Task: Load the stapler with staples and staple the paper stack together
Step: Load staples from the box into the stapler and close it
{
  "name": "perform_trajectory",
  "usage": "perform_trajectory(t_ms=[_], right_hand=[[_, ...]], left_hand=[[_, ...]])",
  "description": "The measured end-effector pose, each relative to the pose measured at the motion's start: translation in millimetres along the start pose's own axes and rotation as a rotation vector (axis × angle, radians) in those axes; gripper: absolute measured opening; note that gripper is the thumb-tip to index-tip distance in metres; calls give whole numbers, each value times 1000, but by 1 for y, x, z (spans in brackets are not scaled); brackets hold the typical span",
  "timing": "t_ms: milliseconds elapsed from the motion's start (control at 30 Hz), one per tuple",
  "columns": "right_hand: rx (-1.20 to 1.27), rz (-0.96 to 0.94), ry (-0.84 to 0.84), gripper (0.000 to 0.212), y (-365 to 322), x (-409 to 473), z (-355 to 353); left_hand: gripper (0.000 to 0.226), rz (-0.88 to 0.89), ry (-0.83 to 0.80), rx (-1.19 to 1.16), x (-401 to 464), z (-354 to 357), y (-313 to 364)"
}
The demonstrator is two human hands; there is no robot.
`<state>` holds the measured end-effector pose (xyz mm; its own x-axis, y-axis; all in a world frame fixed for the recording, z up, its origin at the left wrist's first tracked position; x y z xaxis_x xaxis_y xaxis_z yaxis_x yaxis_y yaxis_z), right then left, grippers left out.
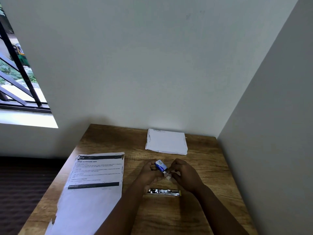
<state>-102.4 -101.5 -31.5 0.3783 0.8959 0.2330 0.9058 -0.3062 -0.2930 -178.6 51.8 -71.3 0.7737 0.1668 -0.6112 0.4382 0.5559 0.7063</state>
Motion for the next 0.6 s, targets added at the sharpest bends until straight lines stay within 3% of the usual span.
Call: perform_trajectory(t_ms=[600], right_hand=[[-41, -63, 39, 21, -5, 1, 1]], left_hand=[[53, 13, -9, -23, -4, 0, 1]])
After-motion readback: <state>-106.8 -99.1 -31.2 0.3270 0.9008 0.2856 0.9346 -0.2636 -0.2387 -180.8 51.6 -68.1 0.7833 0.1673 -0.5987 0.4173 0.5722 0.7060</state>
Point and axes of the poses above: each hand's wrist, its own x-axis towards the middle knuckle, its own z-axis out of the palm, y = z × x, the point moved 1 cm from there along x, towards the middle knuckle, and after that the axes turned 14 degrees about -z, right-handed, at the moved point
